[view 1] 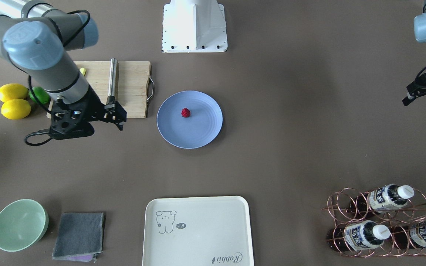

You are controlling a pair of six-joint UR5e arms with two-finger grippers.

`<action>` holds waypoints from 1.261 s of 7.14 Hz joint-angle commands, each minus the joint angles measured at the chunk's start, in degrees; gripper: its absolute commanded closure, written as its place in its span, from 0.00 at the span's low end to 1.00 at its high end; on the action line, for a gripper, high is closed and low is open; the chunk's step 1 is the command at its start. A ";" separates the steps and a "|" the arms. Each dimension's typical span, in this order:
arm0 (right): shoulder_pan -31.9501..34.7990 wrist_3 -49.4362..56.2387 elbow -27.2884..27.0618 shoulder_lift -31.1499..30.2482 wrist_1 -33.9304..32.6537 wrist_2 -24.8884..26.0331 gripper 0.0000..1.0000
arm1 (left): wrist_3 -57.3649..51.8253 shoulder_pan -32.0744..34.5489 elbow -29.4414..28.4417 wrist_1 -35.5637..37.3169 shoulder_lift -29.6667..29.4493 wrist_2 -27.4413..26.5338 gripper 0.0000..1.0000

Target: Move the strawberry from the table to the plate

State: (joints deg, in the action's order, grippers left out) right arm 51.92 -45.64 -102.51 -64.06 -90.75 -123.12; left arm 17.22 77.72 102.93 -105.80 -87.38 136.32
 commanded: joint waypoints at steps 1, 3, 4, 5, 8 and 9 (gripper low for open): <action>13.84 23.65 -1.64 -11.13 -1.80 -6.57 0.00 | -21.81 9.96 2.09 20.91 -2.95 -0.09 0.03; 27.90 48.24 -0.32 -17.75 -8.34 -9.41 0.00 | -23.46 10.61 1.92 25.29 -3.68 0.09 0.03; 33.80 59.94 1.34 -18.12 -14.05 -9.33 0.00 | -24.59 11.22 1.66 25.29 -3.33 0.09 0.03; 38.73 67.71 4.22 -18.38 -15.84 -9.33 0.01 | -28.17 12.79 0.26 25.29 -2.63 0.18 0.03; 42.99 71.92 9.53 -20.22 -15.25 -8.63 0.00 | -28.82 13.16 0.78 24.85 0.71 0.18 0.03; 44.22 72.01 9.53 -20.75 -15.25 -8.54 0.00 | -28.73 13.16 0.43 25.12 0.72 0.18 0.03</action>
State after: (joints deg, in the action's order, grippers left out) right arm 94.65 25.90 -93.42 -84.02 -106.01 -131.85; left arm -11.51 90.83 103.59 -80.89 -86.97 136.49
